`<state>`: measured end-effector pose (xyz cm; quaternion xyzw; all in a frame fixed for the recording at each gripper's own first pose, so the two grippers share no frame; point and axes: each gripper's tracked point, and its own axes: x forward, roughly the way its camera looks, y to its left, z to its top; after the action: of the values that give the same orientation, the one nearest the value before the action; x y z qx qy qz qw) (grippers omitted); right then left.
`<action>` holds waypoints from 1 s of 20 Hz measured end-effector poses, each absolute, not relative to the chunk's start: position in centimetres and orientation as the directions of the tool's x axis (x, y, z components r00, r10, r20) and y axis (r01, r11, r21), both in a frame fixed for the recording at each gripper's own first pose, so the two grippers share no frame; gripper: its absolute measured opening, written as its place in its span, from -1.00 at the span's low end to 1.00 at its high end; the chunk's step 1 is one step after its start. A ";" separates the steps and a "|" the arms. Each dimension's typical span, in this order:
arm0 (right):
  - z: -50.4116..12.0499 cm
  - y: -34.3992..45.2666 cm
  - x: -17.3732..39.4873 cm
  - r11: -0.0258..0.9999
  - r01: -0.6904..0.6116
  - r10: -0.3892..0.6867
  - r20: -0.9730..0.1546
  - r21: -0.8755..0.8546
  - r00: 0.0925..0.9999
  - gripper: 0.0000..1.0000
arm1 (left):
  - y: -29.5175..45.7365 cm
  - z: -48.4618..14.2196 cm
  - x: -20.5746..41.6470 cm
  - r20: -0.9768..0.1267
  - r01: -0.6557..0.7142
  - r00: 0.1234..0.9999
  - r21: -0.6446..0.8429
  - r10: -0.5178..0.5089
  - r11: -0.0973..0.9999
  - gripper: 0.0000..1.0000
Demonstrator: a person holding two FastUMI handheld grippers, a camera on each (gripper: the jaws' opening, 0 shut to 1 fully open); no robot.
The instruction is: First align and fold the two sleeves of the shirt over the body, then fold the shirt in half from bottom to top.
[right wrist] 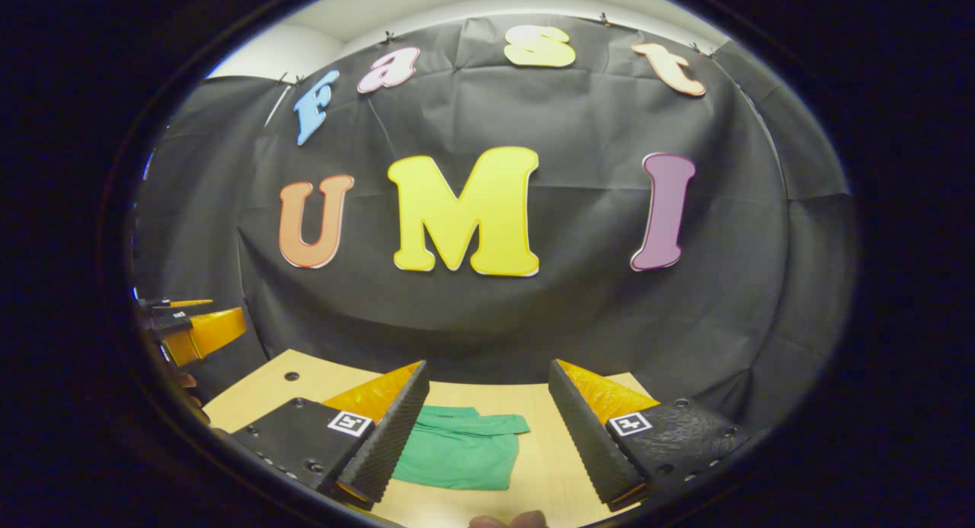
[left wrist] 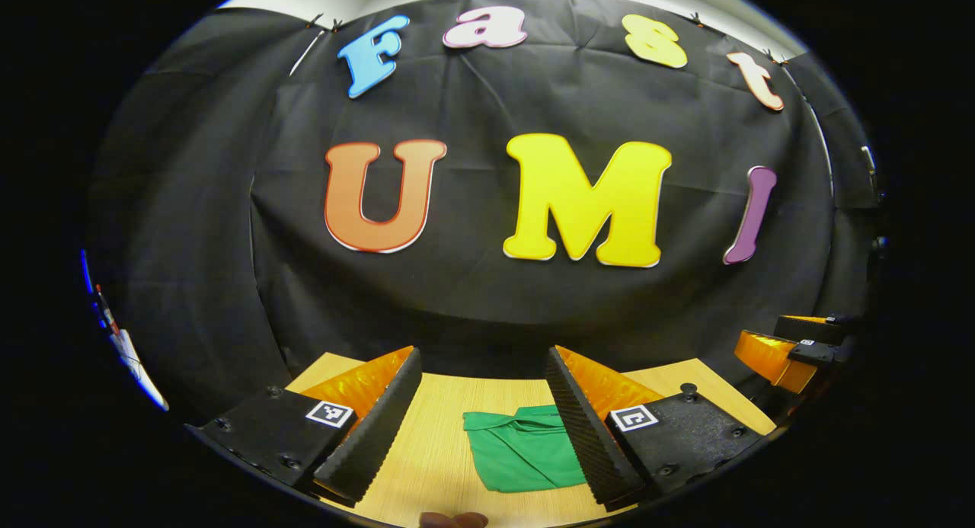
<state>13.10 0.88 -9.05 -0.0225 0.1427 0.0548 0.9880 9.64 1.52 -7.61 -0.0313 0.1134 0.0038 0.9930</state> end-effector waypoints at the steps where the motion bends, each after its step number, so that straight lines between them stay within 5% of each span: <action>1: -8.1 1.1 11.5 0.992 -0.120 0.105 -0.274 -0.037 0.956 0.93 | 1.2 -6.4 7.8 -0.210 -0.005 0.978 -0.062 -0.008 0.998 1.00; 11: -6.0 3.1 -1.4 0.982 -0.154 0.123 -0.239 -0.112 0.963 0.90 | 1.2 -5.2 -3.4 -0.172 0.015 0.985 -0.023 -0.019 1.000 1.00; 20: -7.4 3.7 -3.7 0.987 -0.143 0.119 -0.268 -0.074 0.956 0.92 | 0.2 -6.8 -5.4 -0.215 0.037 0.975 -0.067 -0.051 0.997 1.00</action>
<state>-3.66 3.66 -7.35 -0.0462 0.1323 0.0662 0.9879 -5.39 0.25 -6.80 -0.0314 0.1090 -0.0221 0.9933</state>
